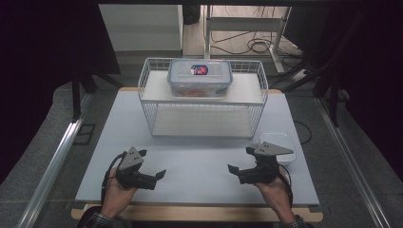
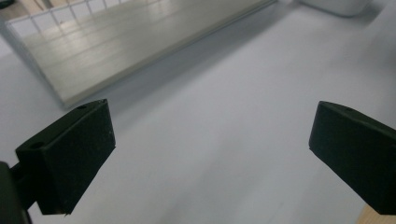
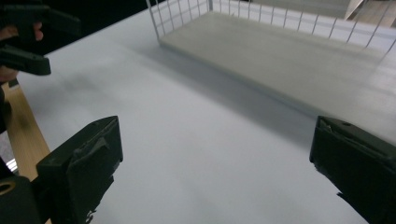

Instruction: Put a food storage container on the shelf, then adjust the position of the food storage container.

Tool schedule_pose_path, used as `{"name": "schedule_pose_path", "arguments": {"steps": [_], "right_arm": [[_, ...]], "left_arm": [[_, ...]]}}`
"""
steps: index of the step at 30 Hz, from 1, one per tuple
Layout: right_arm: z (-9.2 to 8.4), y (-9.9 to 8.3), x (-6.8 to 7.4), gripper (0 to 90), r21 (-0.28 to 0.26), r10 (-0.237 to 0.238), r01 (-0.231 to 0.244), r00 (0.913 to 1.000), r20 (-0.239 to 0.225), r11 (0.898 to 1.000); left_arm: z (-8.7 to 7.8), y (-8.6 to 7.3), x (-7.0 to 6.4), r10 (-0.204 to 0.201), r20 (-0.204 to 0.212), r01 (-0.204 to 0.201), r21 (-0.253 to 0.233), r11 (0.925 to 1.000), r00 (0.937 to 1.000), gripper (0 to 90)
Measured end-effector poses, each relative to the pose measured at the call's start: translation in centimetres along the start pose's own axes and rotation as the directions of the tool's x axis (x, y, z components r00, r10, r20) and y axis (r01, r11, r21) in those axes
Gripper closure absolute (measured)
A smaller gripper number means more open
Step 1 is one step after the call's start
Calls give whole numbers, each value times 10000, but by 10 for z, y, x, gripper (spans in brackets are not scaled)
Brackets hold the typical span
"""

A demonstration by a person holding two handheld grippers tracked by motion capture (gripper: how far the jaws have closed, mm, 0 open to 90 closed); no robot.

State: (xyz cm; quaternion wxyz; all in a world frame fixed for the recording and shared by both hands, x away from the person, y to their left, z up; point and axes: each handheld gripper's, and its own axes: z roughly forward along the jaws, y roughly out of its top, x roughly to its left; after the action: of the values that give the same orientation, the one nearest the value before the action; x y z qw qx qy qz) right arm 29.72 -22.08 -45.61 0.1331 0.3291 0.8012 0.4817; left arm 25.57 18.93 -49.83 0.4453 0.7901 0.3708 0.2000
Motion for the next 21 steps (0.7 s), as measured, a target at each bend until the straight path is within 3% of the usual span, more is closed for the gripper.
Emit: {"name": "schedule_pose_path", "arguments": {"steps": [7,19,21], "right_arm": [[12,-19,2,30,762,-130,116,9998,173,9970],[11,-26,-16,6,1192,595,-719,9928,1043,9903],[5,-25,-24,88,1011,806,-927,9898,1178,9906]], "left_arm": [[3,-11,0,115,-266,-106,348,9993,9996,4],[8,-14,1,181,-245,-168,537,9984,9995,6],[8,-15,1,176,-219,-164,558,9983,9996,6]]}}
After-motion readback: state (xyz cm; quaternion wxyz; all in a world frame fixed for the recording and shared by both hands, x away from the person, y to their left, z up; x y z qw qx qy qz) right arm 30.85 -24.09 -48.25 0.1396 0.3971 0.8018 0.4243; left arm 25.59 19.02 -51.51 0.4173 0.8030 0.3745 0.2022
